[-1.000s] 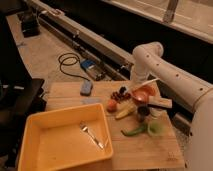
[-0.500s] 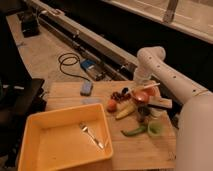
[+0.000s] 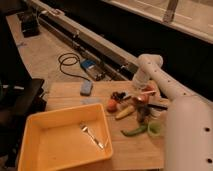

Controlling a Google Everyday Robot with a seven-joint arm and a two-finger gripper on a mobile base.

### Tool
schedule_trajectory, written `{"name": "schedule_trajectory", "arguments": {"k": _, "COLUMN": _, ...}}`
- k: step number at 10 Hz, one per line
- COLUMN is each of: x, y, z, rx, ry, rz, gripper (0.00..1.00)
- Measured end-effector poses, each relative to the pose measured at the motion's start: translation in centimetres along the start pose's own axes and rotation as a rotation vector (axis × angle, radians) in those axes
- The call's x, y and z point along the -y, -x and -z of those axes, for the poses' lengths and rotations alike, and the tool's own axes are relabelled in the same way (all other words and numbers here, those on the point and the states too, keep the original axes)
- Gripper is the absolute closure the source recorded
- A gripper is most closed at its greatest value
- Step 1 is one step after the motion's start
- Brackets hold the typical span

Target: Place brush in red bowl

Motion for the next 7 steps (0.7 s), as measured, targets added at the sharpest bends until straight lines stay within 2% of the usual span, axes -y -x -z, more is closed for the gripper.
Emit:
{"name": "schedule_trajectory", "arguments": {"k": 1, "x": 0.1, "y": -0.2, "z": 0.0, "rx": -0.002, "ry": 0.005, "rz": -0.005, "gripper": 0.45}}
{"name": "schedule_trajectory", "arguments": {"k": 2, "x": 0.2, "y": -0.3, "z": 0.0, "rx": -0.008, "ry": 0.007, "rz": -0.005, "gripper": 0.4}}
{"name": "schedule_trajectory", "arguments": {"k": 5, "x": 0.4, "y": -1.1, "z": 1.5, "rx": -0.049, "ry": -0.01, "rz": -0.02, "gripper": 0.4}}
{"name": "schedule_trajectory", "arguments": {"k": 7, "x": 0.7, "y": -1.8, "z": 2.9, "rx": -0.075, "ry": -0.037, "rz": -0.035, "gripper": 0.4}}
